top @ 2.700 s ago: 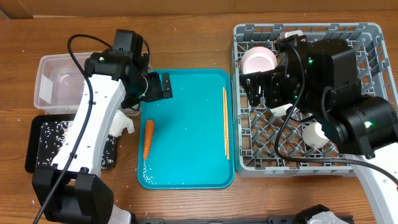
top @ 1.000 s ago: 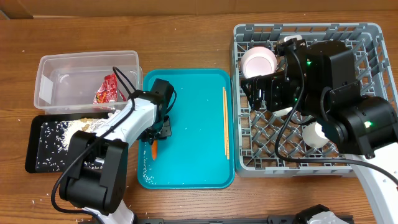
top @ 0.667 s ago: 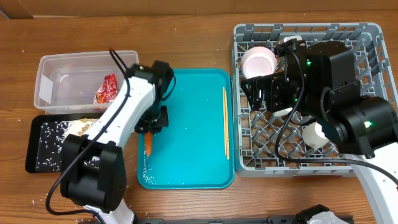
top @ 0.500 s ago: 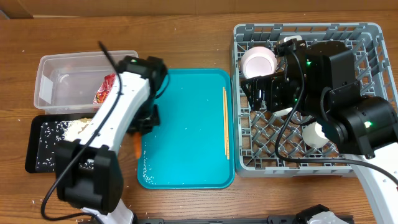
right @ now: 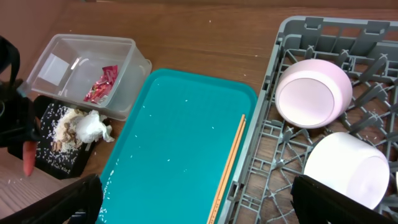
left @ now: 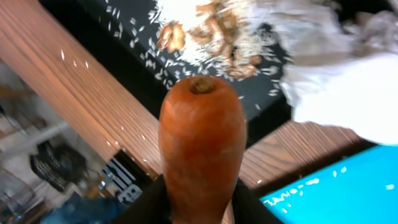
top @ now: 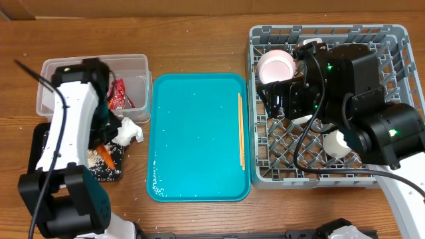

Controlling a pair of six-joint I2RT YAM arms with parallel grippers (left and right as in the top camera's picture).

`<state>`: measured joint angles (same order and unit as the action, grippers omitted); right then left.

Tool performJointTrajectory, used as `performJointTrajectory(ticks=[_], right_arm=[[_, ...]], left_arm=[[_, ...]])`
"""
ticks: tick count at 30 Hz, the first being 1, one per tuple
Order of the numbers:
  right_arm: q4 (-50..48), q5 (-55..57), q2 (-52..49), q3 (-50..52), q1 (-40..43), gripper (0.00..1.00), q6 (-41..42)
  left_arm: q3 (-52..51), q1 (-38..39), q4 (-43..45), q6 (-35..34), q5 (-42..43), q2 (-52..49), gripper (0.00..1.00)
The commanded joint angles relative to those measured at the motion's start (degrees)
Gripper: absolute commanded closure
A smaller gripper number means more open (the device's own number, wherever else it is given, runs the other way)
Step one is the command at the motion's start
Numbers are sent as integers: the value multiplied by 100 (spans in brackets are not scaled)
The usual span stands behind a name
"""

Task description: Sort waste into correct bins and load items into the dishwasher

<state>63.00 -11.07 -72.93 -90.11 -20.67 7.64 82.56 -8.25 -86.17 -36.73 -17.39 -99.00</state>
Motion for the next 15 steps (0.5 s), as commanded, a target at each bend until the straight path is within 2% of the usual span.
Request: performJointTrajectory(ticks=[1, 5, 9, 12, 15], right_arm=[[-26, 37, 15, -66, 15, 0, -37], [-26, 37, 15, -66, 15, 0, -37], [-26, 37, 15, -63, 15, 0, -37], [-26, 37, 15, -66, 15, 0, -37], [-26, 37, 15, -66, 15, 0, -37]], left_arm=[[-66, -186, -39, 52, 186, 96, 44], [243, -234, -264, 422, 439, 101, 30], [1137, -107, -791, 754, 787, 190, 29], [2009, 188, -992, 1091, 1185, 444, 27], [2793, 708, -931, 1213, 1340, 815, 16]])
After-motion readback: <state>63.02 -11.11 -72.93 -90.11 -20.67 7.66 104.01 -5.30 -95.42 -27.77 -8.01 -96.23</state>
